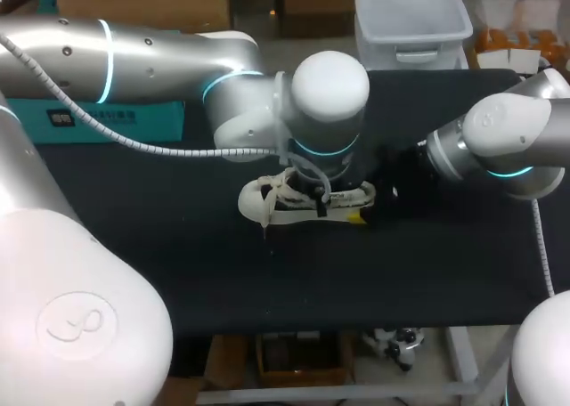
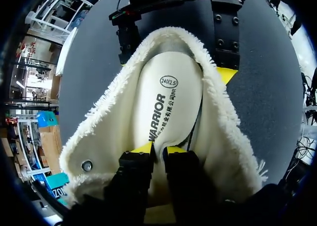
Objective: Open the shoe tongue, take the insole out of the shoe, put the insole back into the shoe, and pack the shoe into the shoebox
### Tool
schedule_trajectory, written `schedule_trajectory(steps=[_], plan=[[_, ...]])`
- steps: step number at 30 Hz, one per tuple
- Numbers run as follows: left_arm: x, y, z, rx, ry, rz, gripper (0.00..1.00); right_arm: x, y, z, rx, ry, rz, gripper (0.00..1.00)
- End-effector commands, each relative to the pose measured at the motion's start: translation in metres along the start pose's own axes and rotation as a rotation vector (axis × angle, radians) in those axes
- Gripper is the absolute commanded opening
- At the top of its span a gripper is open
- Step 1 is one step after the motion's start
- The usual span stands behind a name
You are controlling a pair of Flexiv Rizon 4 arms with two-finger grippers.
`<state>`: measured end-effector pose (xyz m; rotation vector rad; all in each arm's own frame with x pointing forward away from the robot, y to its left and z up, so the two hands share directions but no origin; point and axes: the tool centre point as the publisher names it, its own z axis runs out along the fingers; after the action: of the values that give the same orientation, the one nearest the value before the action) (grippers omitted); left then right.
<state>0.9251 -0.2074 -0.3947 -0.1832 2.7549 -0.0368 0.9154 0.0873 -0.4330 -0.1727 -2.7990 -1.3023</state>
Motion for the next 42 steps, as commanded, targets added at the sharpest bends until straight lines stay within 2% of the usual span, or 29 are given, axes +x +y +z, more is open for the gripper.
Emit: schedule_trajectory(steps=[1, 11, 22, 35, 42], plan=[[-0.018, 0.001, 0.019, 0.048, 0.024, 0.000, 0.00, 0.004, -0.007, 0.004, -0.001, 0.006, -0.003, 0.00], [-0.010, -0.019, -0.021, 0.139, 0.105, 0.021, 0.00, 0.004, -0.007, 0.004, -0.001, 0.006, -0.003, 0.00], [-0.001, -0.035, -0.042, 0.182, 0.162, 0.034, 0.00, 0.004, -0.007, 0.004, -0.001, 0.006, -0.003, 0.00], [-0.005, -0.025, -0.055, 0.263, 0.269, 0.020, 0.00, 0.004, -0.007, 0.004, -0.001, 0.006, -0.003, 0.00], [-0.010, -0.015, -0.061, 0.385, 0.429, 0.077, 0.00, 0.004, -0.007, 0.004, -0.001, 0.006, -0.003, 0.00]])
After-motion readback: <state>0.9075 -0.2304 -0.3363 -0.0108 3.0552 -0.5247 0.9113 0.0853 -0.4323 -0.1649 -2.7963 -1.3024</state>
